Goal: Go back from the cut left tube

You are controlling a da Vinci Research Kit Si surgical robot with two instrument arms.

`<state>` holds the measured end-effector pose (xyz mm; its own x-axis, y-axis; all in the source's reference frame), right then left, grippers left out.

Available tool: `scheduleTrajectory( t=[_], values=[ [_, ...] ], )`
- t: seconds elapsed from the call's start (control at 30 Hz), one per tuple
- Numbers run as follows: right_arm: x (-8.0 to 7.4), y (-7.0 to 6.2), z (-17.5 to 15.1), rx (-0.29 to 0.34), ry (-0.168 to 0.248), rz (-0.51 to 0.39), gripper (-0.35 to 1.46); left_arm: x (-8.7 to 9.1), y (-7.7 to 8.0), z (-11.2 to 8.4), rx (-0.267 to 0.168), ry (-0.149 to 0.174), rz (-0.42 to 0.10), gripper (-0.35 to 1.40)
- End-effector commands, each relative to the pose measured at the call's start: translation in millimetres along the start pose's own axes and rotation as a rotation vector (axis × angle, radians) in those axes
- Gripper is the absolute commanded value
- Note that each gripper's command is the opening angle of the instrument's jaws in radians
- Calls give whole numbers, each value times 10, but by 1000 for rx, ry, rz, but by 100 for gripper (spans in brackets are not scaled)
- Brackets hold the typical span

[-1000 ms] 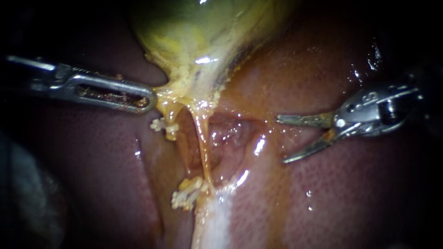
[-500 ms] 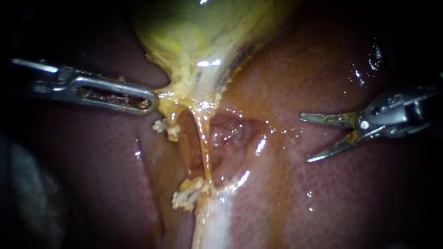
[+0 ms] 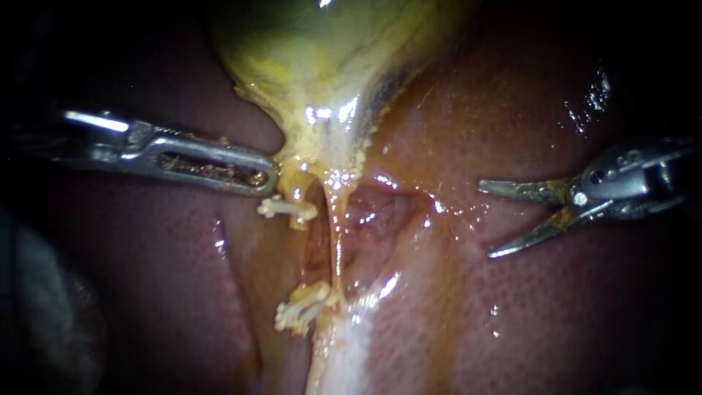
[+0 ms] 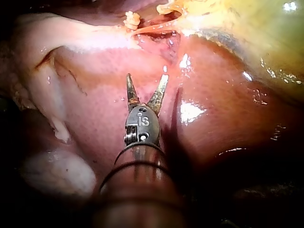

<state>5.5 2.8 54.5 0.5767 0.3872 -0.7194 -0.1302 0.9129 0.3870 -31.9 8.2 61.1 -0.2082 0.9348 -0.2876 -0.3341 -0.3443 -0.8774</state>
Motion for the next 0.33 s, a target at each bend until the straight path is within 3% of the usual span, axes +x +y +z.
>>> scheduleTrajectory(
  t=[0.03, 0.33],
  values=[
    [0, 0, 0, 0, 0, 0, 144, 0, 0, 0, -1, -2, -1, -35],
    [0, -1, 0, 0, 0, 0, 144, -1, -1, 0, -2, -3, 0, -35]
  ],
)
